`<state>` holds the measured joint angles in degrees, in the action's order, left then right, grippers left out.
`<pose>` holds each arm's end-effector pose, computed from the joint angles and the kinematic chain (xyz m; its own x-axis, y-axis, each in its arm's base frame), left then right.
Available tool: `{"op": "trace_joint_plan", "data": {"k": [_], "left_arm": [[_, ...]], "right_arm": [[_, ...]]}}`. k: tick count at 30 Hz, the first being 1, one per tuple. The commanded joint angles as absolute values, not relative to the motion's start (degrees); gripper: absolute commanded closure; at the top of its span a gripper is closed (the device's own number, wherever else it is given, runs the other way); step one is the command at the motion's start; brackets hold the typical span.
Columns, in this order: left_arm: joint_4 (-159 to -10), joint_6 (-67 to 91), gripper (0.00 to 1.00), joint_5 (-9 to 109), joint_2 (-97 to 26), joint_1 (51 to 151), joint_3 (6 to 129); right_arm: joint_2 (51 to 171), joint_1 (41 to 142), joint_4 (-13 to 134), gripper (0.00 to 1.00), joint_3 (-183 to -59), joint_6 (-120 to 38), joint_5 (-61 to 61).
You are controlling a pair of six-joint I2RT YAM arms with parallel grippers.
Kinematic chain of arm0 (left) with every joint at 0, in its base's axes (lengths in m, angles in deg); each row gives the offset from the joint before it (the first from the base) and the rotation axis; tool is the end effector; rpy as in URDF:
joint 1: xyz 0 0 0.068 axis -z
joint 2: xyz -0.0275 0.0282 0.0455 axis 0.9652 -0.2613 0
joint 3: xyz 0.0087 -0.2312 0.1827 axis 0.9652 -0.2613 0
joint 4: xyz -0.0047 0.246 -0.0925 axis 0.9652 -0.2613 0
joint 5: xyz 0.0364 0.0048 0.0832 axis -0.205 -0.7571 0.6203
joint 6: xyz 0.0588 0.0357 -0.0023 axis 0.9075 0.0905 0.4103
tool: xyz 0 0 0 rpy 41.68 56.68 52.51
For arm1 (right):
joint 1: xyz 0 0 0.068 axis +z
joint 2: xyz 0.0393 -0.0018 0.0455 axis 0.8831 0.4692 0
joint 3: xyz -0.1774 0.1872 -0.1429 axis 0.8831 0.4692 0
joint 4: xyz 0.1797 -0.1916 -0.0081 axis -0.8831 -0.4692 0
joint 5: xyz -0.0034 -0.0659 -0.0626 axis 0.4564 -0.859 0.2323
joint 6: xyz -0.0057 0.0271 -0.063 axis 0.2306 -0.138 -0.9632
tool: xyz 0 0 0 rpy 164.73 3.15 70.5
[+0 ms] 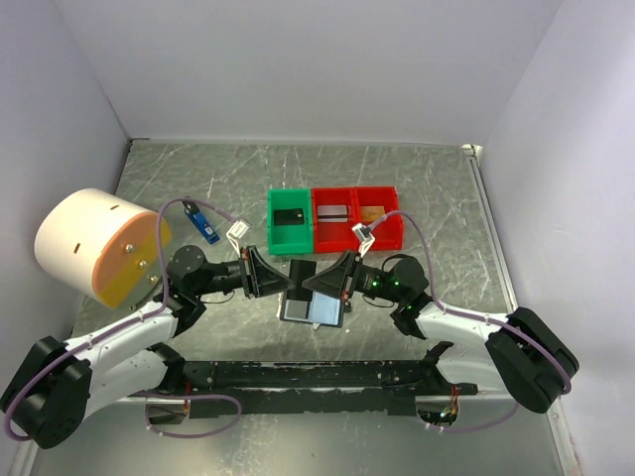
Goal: Take the credit cards out of the card holder
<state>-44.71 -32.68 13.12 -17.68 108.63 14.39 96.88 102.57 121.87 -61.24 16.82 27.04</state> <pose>0.1513 -0.1488 0.2560 -0.7856 -0.1773 -0.5928 0.5896 0.0759 -0.8041 0.1519 0.1718 0.2431 -0.8166 0.2766 -0.5066 -0.5248 0.0095 0.8512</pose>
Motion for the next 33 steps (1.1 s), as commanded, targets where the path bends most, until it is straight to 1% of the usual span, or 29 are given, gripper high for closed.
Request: {"op": "trace_joint_plan", "data": {"k": [1,4,5,6,7,8,10,11,14,16,18,22,24,29,31,33], "left_arm": [[-41.81,-32.93,0.93,11.49,-17.45,108.16,14.13],[-42.98,-32.20,0.93,11.69,-17.02,108.16,14.06],[-43.80,-31.74,0.92,12.15,-17.04,108.16,14.24],[-44.97,-31.10,0.89,12.55,-17.08,108.16,14.78],[-46.40,-30.49,0.83,13.01,-17.19,108.16,15.34],[-47.74,-29.96,0.76,13.81,-17.14,108.16,15.82],[-50.36,-29.12,0.59,15.14,-16.09,108.17,16.32],[-52.12,-28.48,0.48,16.48,-15.00,108.16,16.49],[-61.90,-24.65,0.26,21.99,-11.66,108.16,18.96],[-70.34,-21.31,0.18,26.45,-10.24,108.16,22.16],[-80.63,-17.29,0.15,31.94,-9.37,108.12,26.03],[-93.04,-13.29,0.13,44.35,-8.63,108.16,32.44],[-97.46,-12.27,0.11,50.01,-8.99,108.16,35.14],[-105.38,-8.90,0.10,59.44,-11.37,108.16,42.08],[-108.47,-7.20,0.08,62.67,-12.62,108.16,45.52],[-111.74,-5.60,0.02,65.16,-14.77,108.08,48.64]], "right_arm": [[97.64,102.92,126.83,0.91,-61.87,17.99,27.27],[98.09,102.89,127.41,0.99,-62.07,17.78,27.24],[97.86,102.95,126.21,1.00,-62.54,17.15,27.38],[97.51,102.90,124.03,1.00,-63.07,16.10,27.31],[96.76,102.93,121.69,1.00,-63.63,14.79,27.01],[95.81,102.95,118.30,1.00,-63.95,13.60,26.44],[93.34,102.90,113.32,1.00,-64.06,11.28,24.40],[92.07,102.89,110.52,1.00,-64.16,9.97,23.19],[88.82,102.69,102.02,1.00,-65.56,6.48,20.08],[87.09,102.49,95.87,1.00,-67.54,3.77,17.63],[86.03,102.40,89.74,1.00,-69.84,0.78,14.67],[85.19,102.11,80.14,1.00,-73.93,-4.06,8.75],[85.24,101.93,76.24,1.00,-76.30,-6.67,6.69],[86.95,101.63,68.90,1.00,-82.90,-12.16,3.00],[88.33,101.60,65.97,1.00,-85.70,-14.09,1.35],[89.76,101.48,63.04,1.00,-88.31,-15.92,-0.32]]}}
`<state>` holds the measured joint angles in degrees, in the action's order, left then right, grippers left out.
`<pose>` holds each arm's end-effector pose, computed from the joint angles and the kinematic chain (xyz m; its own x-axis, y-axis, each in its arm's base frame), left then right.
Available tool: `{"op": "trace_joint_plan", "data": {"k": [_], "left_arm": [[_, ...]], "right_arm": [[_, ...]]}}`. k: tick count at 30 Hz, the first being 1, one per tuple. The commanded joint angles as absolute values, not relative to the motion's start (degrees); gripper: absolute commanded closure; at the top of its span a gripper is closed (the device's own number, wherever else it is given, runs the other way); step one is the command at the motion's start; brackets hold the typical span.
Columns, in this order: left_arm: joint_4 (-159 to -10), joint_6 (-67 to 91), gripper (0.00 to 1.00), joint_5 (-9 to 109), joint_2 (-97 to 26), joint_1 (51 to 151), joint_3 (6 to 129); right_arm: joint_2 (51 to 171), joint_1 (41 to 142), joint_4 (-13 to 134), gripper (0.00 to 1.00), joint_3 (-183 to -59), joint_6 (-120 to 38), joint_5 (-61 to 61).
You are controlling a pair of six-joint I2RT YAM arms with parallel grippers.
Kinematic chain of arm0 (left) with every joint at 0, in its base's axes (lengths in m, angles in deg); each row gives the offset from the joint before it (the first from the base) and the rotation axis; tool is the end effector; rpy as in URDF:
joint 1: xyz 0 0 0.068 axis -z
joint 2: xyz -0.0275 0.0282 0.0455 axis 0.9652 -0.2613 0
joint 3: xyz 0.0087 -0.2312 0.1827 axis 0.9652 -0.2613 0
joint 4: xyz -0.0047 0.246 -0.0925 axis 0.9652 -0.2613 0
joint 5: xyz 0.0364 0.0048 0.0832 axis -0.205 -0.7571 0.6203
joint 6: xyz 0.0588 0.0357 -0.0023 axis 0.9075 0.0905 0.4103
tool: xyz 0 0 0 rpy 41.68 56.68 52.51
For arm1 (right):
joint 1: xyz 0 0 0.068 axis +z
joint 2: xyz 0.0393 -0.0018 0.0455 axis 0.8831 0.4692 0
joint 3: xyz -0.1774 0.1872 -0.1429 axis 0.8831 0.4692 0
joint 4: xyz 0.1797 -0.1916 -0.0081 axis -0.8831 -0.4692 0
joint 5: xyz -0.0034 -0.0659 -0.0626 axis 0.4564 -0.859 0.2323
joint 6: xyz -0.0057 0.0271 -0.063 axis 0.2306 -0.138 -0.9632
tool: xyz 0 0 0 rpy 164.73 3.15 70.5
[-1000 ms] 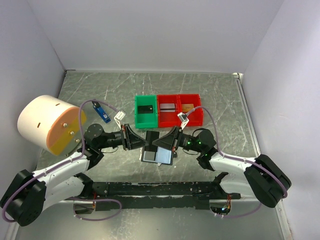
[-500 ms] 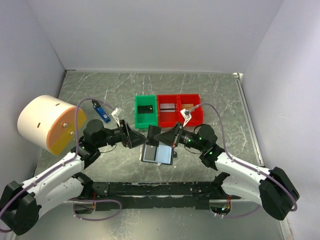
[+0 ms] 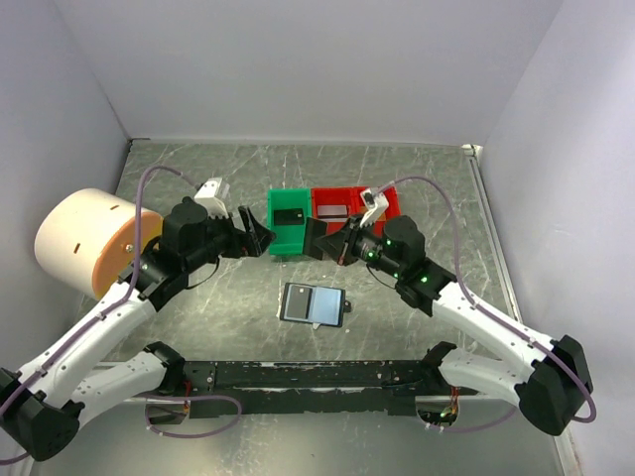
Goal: Take the credit cards out of the card holder
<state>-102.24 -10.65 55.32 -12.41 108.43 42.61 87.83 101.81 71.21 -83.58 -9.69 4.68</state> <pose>0.1781 -0.1218 0.3332 -0.5743 -0.2921 -0.7648 0.3293 0.7729 -0.5424 0.1817 0.1671 0.3082 -0.5908 0.2951 -0.7509 -0.5407 0.5460 0.6399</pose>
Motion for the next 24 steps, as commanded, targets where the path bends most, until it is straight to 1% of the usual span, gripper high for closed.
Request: {"op": "trace_joint_plan", "data": {"k": [1,6,12,15,20,24], "left_arm": [[-113.28,-5.01,0.01,65.97,-15.81,108.00,50.01],[-116.57,-2.89,0.01,66.17,-19.67,105.73,53.23],[-117.80,0.23,0.01,63.21,-22.11,98.78,56.08],[-117.91,1.58,0.02,64.16,-22.28,96.68,55.92],[-116.84,2.78,0.02,68.85,-20.17,96.21,52.75],[-112.85,2.78,0.02,69.83,-16.75,96.21,46.22]], "right_arm": [[90.40,101.48,61.57,1.00,-89.49,-16.71,-1.14],[93.74,101.40,56.38,1.00,-94.40,-20.73,-4.51],[97.93,101.39,50.76,1.00,-100.55,-25.31,-7.43],[100.74,101.38,49.42,1.00,-103.85,-28.18,-7.50],[106.80,101.77,49.68,1.00,-108.16,-33.85,-3.31],[112.03,103.26,51.72,1.00,-109.93,-38.37,-7.21]]}}
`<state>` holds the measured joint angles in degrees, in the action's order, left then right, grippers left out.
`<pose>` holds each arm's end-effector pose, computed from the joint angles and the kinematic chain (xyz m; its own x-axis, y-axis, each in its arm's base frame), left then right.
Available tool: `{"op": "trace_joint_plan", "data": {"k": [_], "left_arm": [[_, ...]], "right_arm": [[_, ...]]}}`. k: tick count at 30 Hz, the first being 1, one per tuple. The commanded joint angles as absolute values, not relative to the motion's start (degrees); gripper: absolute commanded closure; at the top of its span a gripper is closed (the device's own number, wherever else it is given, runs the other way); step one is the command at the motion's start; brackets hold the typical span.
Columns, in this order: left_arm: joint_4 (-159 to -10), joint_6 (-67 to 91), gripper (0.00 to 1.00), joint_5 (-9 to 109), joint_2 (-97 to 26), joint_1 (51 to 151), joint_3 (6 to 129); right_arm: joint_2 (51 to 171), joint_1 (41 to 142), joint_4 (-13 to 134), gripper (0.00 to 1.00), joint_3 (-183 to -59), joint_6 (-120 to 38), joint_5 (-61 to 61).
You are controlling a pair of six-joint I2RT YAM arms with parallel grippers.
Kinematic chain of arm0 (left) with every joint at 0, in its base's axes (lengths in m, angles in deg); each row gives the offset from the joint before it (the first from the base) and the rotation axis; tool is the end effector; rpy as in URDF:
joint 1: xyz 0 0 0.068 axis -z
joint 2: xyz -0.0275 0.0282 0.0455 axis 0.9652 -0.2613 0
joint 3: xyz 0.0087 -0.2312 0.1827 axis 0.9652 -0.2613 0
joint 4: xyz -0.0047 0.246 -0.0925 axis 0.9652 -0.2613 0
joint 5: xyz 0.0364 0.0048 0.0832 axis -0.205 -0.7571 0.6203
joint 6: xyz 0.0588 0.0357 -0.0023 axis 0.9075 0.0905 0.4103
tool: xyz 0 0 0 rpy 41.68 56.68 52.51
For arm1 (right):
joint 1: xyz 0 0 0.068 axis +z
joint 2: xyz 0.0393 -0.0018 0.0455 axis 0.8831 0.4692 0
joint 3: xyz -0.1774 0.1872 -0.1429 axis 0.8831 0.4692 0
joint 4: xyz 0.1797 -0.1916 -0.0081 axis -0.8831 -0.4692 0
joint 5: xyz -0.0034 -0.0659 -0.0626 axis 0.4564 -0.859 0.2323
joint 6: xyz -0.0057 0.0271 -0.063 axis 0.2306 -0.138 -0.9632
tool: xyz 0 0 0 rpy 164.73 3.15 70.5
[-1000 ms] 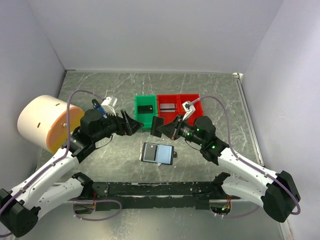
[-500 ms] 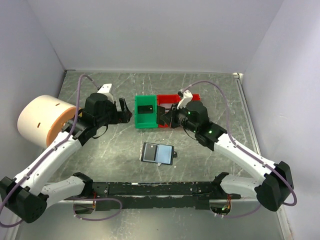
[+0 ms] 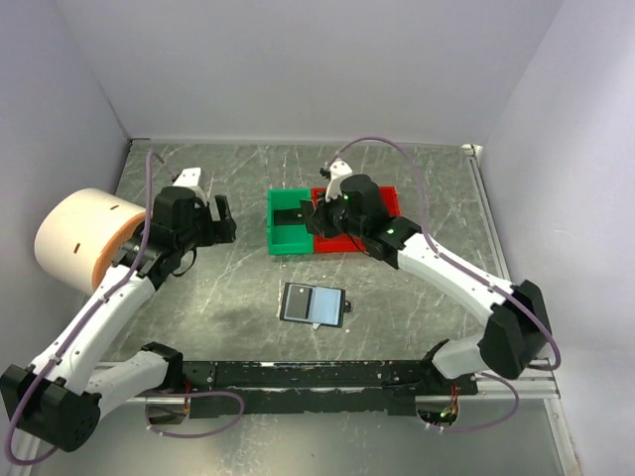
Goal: Take the credit cards out of the card holder
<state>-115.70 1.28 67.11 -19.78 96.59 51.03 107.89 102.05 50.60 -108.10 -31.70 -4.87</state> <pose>0.2190 -0.0783 0.3338 -0.5598 -0.1798 -0.8089 0.0397 0.9692 -0.2430 0.2513 0.2149 0.3304 -0.5102 -0.0626 -0.8578 -0.5590 0.7821 0.2754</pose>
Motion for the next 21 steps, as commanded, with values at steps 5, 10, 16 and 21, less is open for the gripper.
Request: {"op": "trace_joint_plan", "data": {"k": [5,10,16,21], "left_arm": [[-110.71,4.69,0.03,68.73,-15.16,96.12,42.07],[-111.64,5.84,0.05,69.47,-16.89,96.12,43.13],[-113.24,4.95,0.05,71.70,-17.05,96.12,43.63],[-113.11,4.47,0.04,72.46,-15.04,96.12,43.14]], "right_arm": [[120.15,105.31,52.21,1.00,-114.20,-48.46,-12.05],[129.29,106.72,51.45,1.00,-120.31,-59.22,-14.96],[135.51,107.68,55.20,1.00,-123.76,-69.73,-19.09],[139.32,107.66,59.39,1.00,-123.65,-78.87,-20.42]]}}
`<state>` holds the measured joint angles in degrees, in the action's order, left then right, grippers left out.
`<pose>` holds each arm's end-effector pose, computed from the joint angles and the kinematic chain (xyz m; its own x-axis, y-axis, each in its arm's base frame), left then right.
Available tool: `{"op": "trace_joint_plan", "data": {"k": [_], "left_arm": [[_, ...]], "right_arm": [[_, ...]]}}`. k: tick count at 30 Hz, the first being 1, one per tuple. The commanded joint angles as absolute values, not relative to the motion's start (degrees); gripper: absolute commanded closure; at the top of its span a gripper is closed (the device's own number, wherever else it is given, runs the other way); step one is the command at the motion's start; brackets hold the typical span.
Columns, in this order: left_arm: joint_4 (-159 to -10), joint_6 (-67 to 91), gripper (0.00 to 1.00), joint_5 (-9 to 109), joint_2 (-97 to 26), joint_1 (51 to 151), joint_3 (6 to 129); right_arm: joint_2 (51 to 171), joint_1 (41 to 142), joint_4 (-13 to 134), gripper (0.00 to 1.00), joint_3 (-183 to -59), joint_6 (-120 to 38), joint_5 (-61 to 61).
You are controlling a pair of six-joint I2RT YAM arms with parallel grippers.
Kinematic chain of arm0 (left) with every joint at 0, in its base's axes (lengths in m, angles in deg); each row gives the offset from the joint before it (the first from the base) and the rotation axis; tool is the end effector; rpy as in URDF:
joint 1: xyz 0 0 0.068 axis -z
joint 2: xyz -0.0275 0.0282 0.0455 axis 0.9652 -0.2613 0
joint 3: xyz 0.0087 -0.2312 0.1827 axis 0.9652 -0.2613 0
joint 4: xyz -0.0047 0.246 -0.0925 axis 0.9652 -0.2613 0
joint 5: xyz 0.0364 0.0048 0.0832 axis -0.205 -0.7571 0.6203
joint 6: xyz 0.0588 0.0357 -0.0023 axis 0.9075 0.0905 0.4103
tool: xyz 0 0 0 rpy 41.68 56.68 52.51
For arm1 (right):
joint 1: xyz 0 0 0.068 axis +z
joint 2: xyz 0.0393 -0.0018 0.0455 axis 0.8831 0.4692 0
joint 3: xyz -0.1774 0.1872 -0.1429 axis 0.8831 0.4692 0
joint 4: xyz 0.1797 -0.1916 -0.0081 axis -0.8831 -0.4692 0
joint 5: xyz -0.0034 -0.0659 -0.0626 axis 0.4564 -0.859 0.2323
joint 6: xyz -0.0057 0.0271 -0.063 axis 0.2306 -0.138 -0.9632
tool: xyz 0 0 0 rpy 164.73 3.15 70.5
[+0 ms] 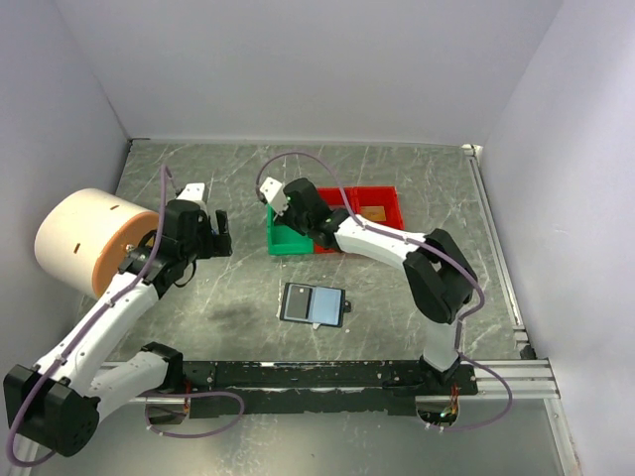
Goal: Take the credit cards out of the card holder
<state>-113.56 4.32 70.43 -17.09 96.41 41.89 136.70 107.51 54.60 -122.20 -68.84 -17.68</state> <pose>0.2073 -0.0694 0.2907 -0.5974 -0.1101 -0.7943 0.0096 0.9895 -0.1443 0.3222 0.3142 0.2400 -0.1732 -0.6764 -0.7159 -0.7164 0.5853 -0.3797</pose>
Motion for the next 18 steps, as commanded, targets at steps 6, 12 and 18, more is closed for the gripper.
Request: {"op": "trace_joint_plan", "data": {"k": [6,12,18], "left_arm": [[-112.82,4.47,0.01,72.80,-13.35,96.08,42.74],[-112.69,4.52,0.01,73.22,-12.56,96.04,42.42],[-112.80,4.75,0.01,72.95,-12.63,96.03,42.62]], "right_arm": [[144.62,107.42,63.02,1.00,-125.90,-86.63,-21.32],[149.28,106.94,66.45,1.00,-128.92,-91.54,-20.62],[152.33,106.43,68.12,1.00,-129.70,-94.59,-21.71]]}}
